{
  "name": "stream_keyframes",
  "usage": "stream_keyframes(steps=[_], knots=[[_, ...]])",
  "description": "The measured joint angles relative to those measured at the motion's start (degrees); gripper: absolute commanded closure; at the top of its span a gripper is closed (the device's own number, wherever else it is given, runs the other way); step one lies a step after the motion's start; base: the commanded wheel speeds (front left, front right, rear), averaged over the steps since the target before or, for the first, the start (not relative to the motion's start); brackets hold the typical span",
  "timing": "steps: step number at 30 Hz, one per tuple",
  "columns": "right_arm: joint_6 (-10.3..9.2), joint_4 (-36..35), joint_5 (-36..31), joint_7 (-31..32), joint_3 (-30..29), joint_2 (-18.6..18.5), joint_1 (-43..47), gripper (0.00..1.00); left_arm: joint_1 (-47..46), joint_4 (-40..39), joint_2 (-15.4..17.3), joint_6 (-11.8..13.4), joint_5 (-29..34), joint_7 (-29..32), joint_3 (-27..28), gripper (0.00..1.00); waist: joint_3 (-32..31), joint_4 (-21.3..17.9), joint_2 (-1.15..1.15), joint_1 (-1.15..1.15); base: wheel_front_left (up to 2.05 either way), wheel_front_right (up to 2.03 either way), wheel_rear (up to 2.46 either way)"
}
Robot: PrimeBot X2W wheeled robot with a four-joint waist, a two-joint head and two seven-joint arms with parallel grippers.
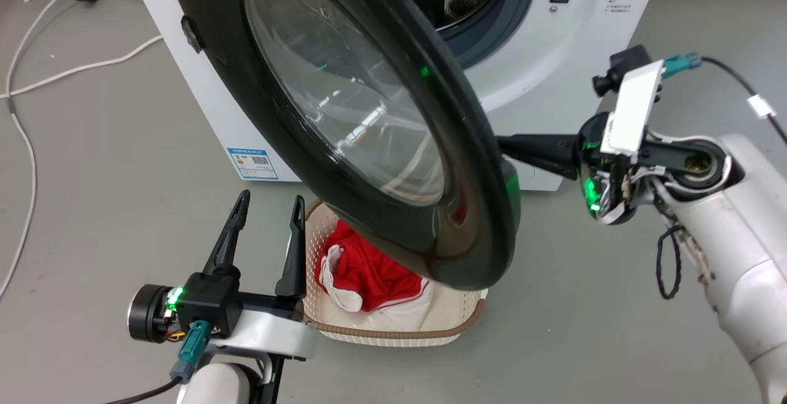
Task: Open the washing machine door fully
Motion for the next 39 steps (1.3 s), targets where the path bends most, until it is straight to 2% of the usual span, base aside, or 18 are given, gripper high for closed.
stream_keyframes(steps=[9,11,19,21,22,28,30,39], knots=[[0.00,-3.79,1.08,-3.18,1.76,0.81,4.23,1.00,0.91,0.48,-0.02,0.10,-0.03,0.00,-0.34,0.00,-1.78,0.66,0.00,0.00,0.00,0.00,0.00],[0.00,-4.90,0.35,-6.33,1.60,0.96,5.05,1.00,1.07,0.52,-0.02,0.20,-0.10,0.00,-0.34,0.00,-1.88,0.63,0.00,0.00,0.00,0.00,0.00],[0.00,-7.88,-2.66,-25.51,-3.86,-0.99,10.42,1.00,1.33,0.48,-0.04,0.49,-0.20,0.00,-0.27,0.00,-2.08,0.06,0.00,0.00,0.00,0.00,0.00],[0.00,-8.26,-3.08,-27.30,-4.44,-1.52,11.24,1.00,1.37,0.52,-0.05,0.51,-0.20,0.00,-0.21,0.00,-2.12,-0.05,0.00,0.00,0.00,0.00,0.00],[0.00,-9.28,-3.27,-31.23,-6.02,-2.33,13.33,1.00,1.42,0.60,-0.05,0.52,-0.20,0.00,-0.03,0.00,-2.28,-0.29,0.00,0.00,0.00,0.00,0.00],[0.00,-13.83,-3.32,-39.28,-10.31,-4.94,20.31,1.00,1.64,0.70,-0.05,0.69,-0.22,-0.01,0.57,0.00,-2.91,-0.92,0.00,0.00,0.00,0.00,0.00],[0.00,-17.37,-3.11,-43.59,-12.79,-6.71,25.65,1.00,1.98,0.81,-0.05,0.98,-0.26,0.00,1.02,0.00,-3.34,-1.33,0.00,0.00,0.00,0.00,0.00],[0.00,-27.87,-5.65,-54.64,-15.99,-8.75,37.88,1.00,2.17,0.93,-0.07,1.19,-0.37,0.00,1.55,0.00,-4.14,-2.27,0.00,0.00,0.00,0.00,0.00]])
